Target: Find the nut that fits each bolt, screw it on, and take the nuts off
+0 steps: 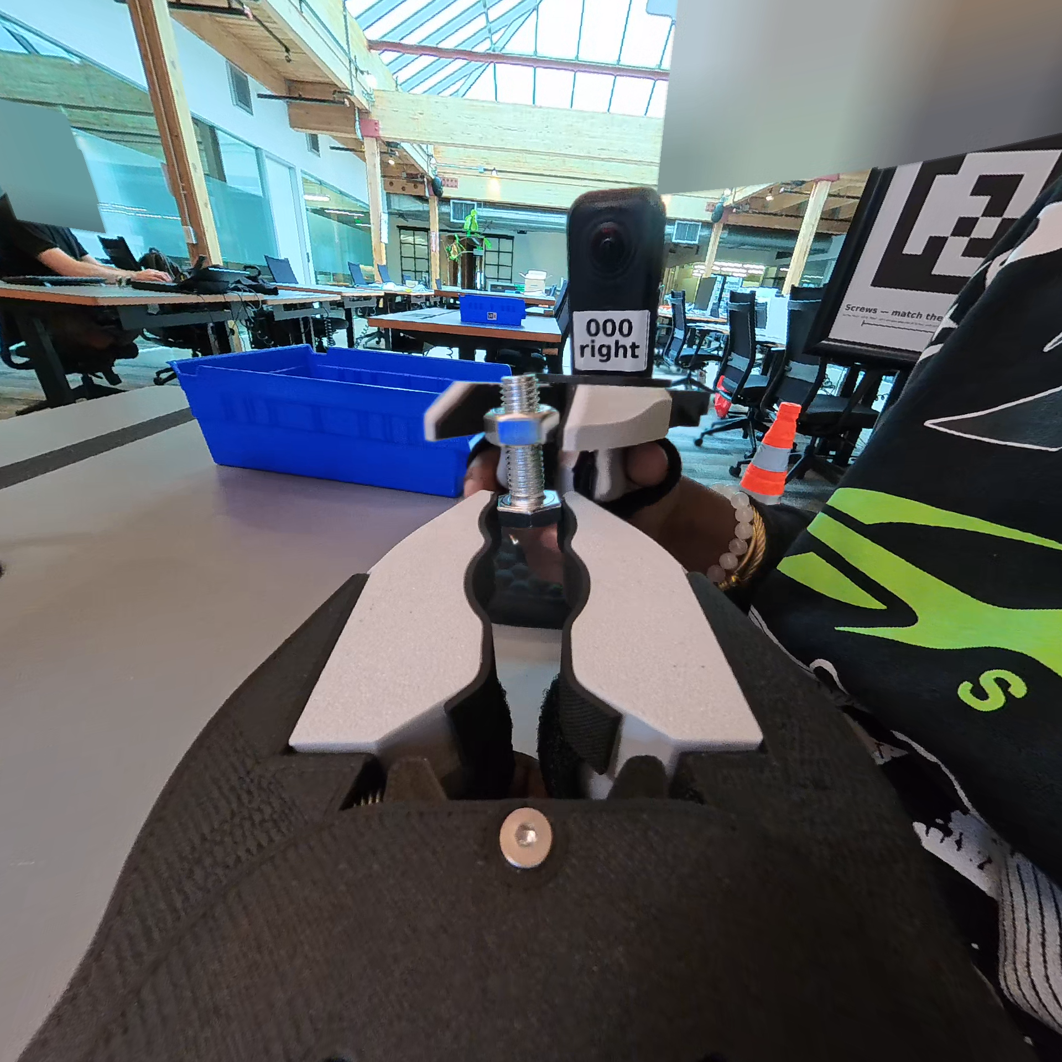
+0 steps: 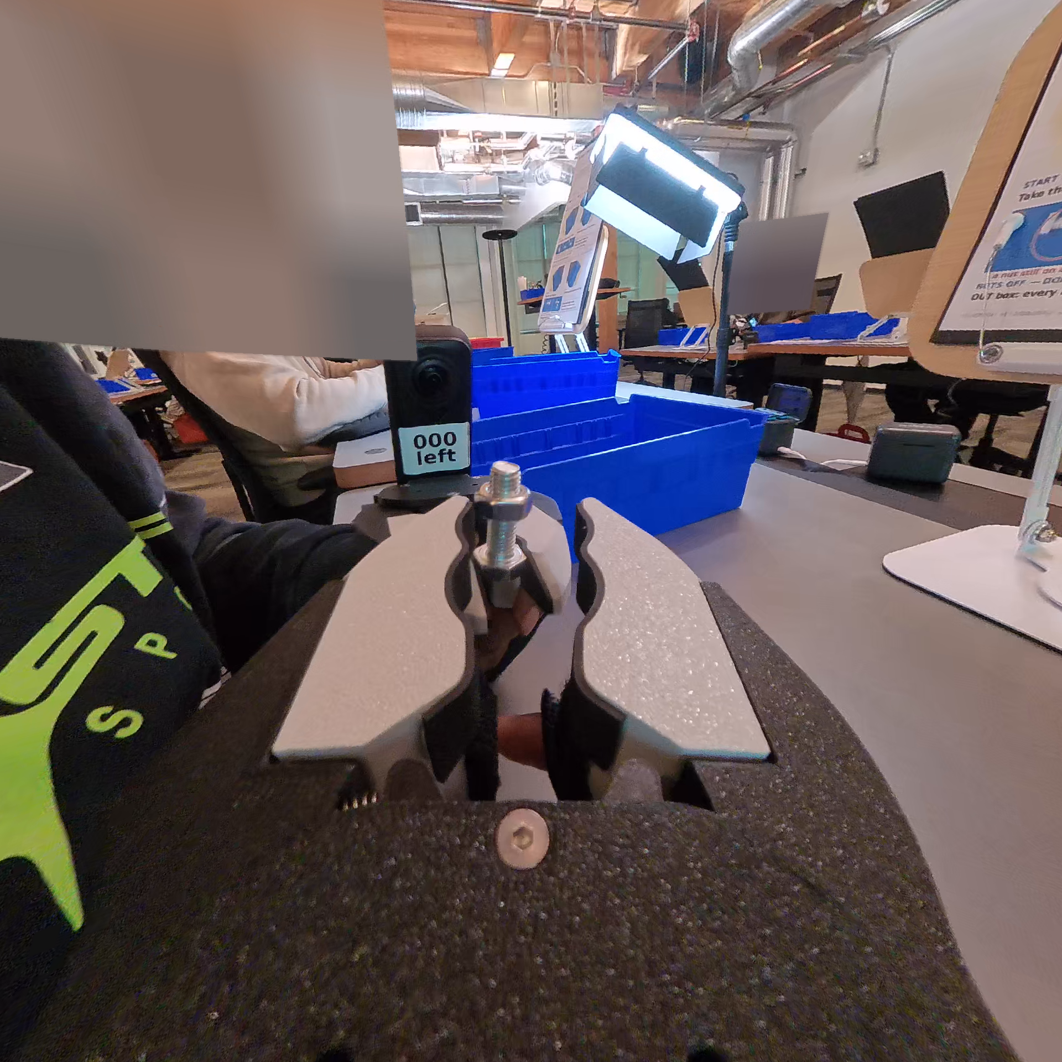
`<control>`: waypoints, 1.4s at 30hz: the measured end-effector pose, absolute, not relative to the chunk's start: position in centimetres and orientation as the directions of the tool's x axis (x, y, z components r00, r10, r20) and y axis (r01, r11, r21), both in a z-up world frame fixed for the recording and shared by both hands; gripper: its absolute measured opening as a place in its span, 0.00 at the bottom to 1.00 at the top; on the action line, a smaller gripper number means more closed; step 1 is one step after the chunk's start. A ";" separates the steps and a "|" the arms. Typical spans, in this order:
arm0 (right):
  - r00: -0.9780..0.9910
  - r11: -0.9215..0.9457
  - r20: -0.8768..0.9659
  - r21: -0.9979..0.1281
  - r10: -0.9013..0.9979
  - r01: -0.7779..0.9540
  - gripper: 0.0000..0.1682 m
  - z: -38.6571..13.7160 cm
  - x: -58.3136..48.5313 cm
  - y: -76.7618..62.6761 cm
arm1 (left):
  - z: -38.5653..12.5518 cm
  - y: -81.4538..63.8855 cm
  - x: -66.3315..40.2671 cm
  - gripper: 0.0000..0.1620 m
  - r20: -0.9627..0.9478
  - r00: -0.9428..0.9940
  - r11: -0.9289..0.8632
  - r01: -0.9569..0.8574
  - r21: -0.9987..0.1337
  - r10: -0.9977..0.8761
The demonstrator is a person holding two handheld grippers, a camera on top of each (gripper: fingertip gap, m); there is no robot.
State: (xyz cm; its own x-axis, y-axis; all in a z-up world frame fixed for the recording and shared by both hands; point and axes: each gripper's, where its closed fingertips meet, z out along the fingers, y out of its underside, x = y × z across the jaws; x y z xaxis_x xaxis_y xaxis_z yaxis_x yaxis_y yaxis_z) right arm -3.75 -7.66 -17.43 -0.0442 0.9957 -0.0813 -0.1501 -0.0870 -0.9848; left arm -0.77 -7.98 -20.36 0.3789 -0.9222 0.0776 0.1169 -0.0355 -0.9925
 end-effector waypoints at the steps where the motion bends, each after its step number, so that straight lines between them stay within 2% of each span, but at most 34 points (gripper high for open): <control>1: -0.035 -0.088 -0.083 -0.985 0.996 -0.150 0.18 -17.5 -3.3 -7.4 | -20.3 -8.0 -0.8 0.12 0.080 0.379 -0.037 0.121 -0.992 -0.922; 4: 0.055 -0.072 -0.082 -0.984 0.995 -0.166 0.06 -17.5 -1.6 -5.7 | -20.2 -8.1 -0.8 0.12 0.078 0.372 -0.034 0.124 -0.992 -0.925; 6: 0.058 -0.080 -0.092 -0.980 0.994 -0.184 0.04 -17.3 -0.9 -5.4 | -20.4 -8.0 -0.7 0.11 0.076 0.376 -0.035 0.114 -0.993 -0.924; 15: -0.049 -0.080 -0.073 -0.983 0.996 -0.168 0.24 -16.9 -3.8 -7.8 | -20.5 -8.0 -0.7 0.12 0.074 0.380 -0.034 0.109 -0.993 -0.922; 25: -0.039 -0.093 -0.088 -0.983 0.995 -0.157 0.23 -17.2 -4.2 -7.4 | -20.4 -8.0 -0.8 0.12 0.076 0.379 -0.035 0.113 -0.993 -0.922; 27: -0.025 -0.085 -0.083 -0.983 0.996 -0.162 0.20 -17.2 -3.2 -7.0 | -20.4 -7.9 -0.8 0.12 0.083 0.381 -0.040 0.120 -0.992 -0.921; 28: 0.006 -0.080 -0.082 -0.982 0.997 -0.170 0.13 -17.2 -2.6 -6.5 | -20.3 -8.0 -0.9 0.12 0.081 0.376 -0.037 0.123 -0.992 -0.923; 30: 0.065 -0.073 -0.087 -0.980 0.994 -0.187 0.07 -17.1 -1.4 -5.3 | -20.3 -8.1 -0.7 0.12 0.075 0.372 -0.032 0.120 -0.992 -0.925; 32: 0.070 -0.079 -0.094 -0.977 0.993 -0.198 0.06 -17.0 -0.8 -5.0 | -20.5 -8.0 -0.7 0.11 0.073 0.376 -0.035 0.108 -0.994 -0.924; 40: -0.044 -0.068 -0.061 -0.984 0.997 -0.164 0.23 -17.0 -3.4 -7.5 | -20.6 -7.9 -0.7 0.11 0.074 0.382 -0.036 0.107 -0.994 -0.921; 42: -0.050 -0.069 -0.062 -0.984 0.997 -0.162 0.25 -17.0 -4.0 -7.8 | -20.6 -7.9 -0.8 0.12 0.074 0.384 -0.035 0.107 -0.994 -0.920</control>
State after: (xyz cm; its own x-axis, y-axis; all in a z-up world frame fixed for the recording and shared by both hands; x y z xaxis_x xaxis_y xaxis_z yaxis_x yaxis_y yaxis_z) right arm -4.04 -7.75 -16.96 -0.0501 0.9968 -0.0617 -0.1617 -0.0690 -0.9844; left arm -0.76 -7.87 -20.56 0.3840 -0.9203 0.0741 0.1072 -0.0353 -0.9936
